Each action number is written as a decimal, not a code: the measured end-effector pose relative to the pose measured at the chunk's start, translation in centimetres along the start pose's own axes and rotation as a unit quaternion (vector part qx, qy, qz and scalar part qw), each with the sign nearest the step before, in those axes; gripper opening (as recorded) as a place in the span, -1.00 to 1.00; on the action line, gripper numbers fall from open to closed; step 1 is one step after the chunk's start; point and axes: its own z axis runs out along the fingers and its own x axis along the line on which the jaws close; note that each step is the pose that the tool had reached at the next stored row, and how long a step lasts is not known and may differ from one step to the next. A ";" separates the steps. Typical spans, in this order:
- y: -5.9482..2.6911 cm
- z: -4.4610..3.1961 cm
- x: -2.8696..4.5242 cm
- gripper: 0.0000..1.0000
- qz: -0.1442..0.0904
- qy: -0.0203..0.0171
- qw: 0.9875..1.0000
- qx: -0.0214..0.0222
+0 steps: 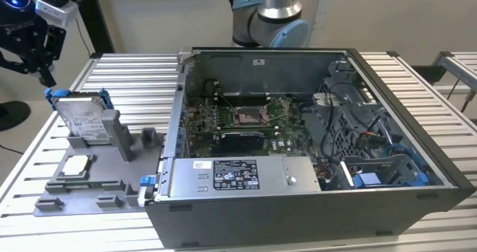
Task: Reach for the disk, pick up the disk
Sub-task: 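Pick up the disk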
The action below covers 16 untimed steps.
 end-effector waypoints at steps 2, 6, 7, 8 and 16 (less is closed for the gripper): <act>0.00 0.00 0.00 -1.00 -0.011 0.001 1.000 0.001; 0.00 0.00 0.00 -1.00 -0.032 0.003 0.999 0.002; 0.00 0.00 0.00 -1.00 -0.036 0.004 0.999 0.002; 0.00 0.00 0.00 -1.00 -0.041 0.004 0.999 0.002; 0.00 0.01 0.00 -1.00 -0.074 0.007 0.997 0.004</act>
